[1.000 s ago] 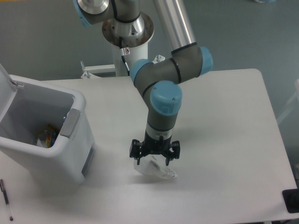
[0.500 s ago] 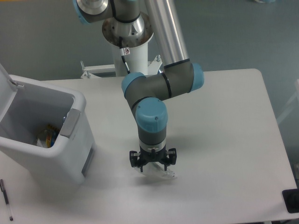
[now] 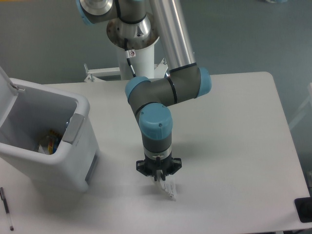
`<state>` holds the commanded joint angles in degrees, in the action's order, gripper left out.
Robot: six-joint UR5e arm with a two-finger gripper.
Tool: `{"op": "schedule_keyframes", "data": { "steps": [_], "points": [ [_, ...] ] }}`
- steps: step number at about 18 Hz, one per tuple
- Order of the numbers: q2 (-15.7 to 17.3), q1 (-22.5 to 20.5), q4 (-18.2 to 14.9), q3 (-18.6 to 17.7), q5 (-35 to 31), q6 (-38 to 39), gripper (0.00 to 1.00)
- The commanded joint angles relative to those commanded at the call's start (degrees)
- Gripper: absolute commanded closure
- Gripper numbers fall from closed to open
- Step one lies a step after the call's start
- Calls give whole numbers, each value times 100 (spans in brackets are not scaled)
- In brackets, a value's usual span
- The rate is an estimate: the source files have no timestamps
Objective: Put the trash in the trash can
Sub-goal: 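Lower the open gripper onto the plastic bag and close it, then lift the plastic bag and carry it toward the trash bin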
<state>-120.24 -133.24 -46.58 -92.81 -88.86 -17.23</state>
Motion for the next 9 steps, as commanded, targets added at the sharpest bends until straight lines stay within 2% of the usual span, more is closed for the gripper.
{"op": "schedule_keyframes", "data": {
  "steps": [6, 9],
  "points": [
    [-105, 0, -9, 527, 378, 413, 75],
    [-105, -9, 0, 545, 387, 448, 87]
  ]
}}
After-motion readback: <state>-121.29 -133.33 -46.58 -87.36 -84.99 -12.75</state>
